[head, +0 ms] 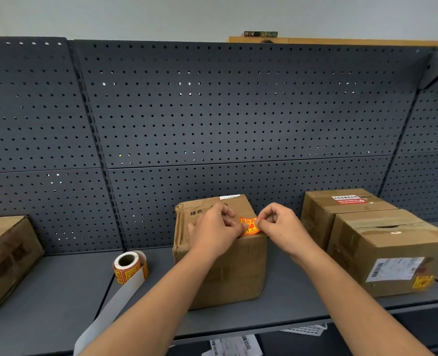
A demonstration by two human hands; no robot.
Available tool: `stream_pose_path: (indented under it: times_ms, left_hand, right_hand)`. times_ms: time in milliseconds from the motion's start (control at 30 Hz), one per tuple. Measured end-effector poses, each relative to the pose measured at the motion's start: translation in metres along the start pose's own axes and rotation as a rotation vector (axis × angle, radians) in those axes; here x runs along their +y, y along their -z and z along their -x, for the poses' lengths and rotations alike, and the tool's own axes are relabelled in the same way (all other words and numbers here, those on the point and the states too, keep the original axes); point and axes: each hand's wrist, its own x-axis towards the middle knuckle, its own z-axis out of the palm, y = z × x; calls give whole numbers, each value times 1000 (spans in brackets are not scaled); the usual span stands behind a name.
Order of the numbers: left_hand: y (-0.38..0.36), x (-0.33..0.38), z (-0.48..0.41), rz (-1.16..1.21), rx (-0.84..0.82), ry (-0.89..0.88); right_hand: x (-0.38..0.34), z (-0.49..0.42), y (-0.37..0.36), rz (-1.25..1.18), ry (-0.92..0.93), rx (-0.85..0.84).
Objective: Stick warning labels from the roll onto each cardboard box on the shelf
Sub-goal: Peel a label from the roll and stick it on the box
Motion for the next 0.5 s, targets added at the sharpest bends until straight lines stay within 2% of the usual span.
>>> stream_pose_path:
  times_ms: [500]
  left_hand:
    - [-2, 3, -3, -95, -38, -49]
  right_hand:
    - [-6, 3, -9, 148, 50, 94]
